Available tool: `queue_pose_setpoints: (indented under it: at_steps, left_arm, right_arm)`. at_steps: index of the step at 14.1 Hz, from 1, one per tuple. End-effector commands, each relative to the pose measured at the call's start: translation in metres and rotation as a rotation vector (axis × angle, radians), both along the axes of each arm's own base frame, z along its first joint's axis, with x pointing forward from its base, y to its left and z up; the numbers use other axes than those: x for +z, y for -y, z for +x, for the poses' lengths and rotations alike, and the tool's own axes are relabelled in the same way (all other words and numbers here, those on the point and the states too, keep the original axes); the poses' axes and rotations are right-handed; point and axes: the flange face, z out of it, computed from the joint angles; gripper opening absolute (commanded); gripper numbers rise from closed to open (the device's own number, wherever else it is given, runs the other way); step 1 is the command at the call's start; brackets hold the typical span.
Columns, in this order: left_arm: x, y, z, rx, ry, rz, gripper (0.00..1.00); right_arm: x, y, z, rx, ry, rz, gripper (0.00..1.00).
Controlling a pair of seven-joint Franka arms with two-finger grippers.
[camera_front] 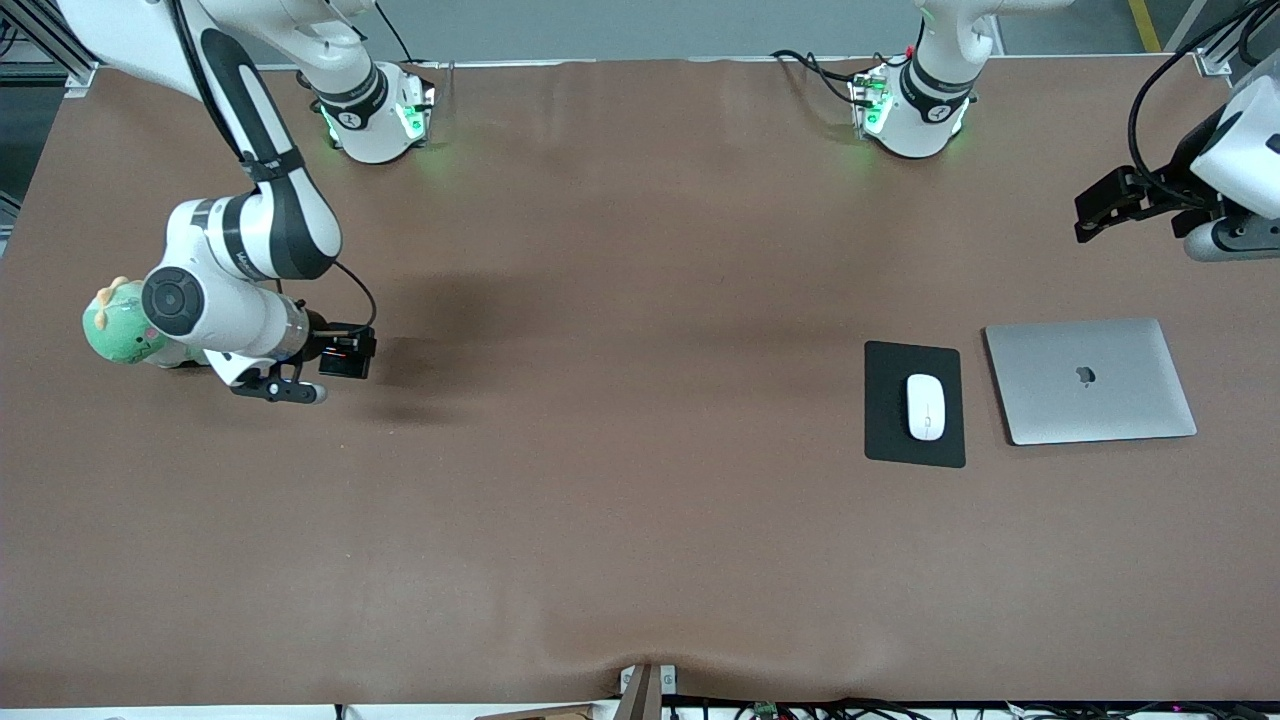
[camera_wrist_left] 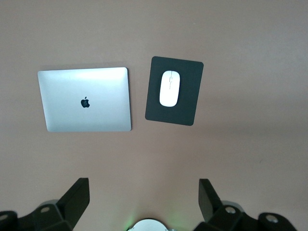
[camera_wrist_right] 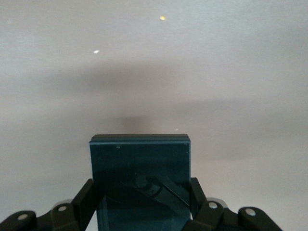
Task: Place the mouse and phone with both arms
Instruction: 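Lower the phone beside the green plush toy and open the right gripper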
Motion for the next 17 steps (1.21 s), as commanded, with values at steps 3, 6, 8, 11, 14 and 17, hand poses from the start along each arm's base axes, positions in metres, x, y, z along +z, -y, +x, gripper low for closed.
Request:
queue_pose_setpoints:
  at_steps: [3, 6, 8, 11, 14, 17]
  left_arm:
    - [0.014, 0.011, -0.016, -0.037, -0.014, -0.016, 1.0]
    - [0.013, 0.013, -0.015, -0.039, -0.015, -0.016, 1.0]
    - [0.013, 0.014, -0.012, -0.025, -0.005, -0.013, 1.0]
    - [0.009, 0.023, -0.011, -0.062, -0.012, -0.014, 1.0]
    - [0.002, 0.027, -0.007, -0.069, -0.025, -0.014, 1.0]
    - [0.001, 0.03, -0.006, -0.076, -0.025, -0.007, 1.0]
  right_arm:
    - [-0.016, 0.049, -0.034, 0.046, 0.037, -0.023, 0.0]
    - [-0.037, 0.07, -0.052, 0.052, 0.059, -0.018, 0.0]
    - [-0.049, 0.075, -0.062, 0.042, 0.079, -0.021, 0.0]
    - [-0.064, 0.088, -0.072, 0.055, 0.083, -0.017, 0.0]
    - [-0.083, 0.111, -0.077, 0.063, 0.088, -0.011, 0.0]
    - [-0.092, 0.111, -0.082, 0.06, 0.081, -0.011, 0.03]
